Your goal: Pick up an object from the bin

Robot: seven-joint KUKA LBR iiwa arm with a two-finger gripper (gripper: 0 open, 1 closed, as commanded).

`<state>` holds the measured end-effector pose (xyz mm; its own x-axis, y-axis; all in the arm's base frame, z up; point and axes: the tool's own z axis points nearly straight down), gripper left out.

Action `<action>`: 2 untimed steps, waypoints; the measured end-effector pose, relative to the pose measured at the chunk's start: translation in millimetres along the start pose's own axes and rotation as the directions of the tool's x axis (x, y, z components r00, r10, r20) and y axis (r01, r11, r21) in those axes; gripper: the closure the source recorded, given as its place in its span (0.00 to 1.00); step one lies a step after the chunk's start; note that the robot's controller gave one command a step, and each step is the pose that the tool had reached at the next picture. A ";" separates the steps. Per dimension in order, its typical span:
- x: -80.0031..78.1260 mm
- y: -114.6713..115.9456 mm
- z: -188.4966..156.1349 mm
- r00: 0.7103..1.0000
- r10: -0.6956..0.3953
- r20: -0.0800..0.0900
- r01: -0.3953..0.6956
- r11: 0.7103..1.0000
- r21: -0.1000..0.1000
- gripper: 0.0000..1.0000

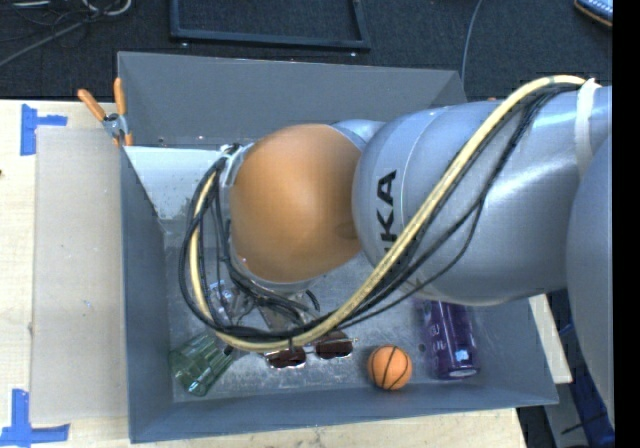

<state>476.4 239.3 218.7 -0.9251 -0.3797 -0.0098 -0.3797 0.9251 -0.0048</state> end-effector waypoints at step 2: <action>-8.9 -14.2 38.8 0.990 -0.143 0.003 0.143 0.990 0.000 1.00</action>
Offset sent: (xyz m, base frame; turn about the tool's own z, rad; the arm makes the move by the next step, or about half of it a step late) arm 0.0189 -0.0157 -0.0558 -0.1958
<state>490.4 229.5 180.1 -0.8610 -0.5085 -0.0117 -0.5084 0.8611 -0.0063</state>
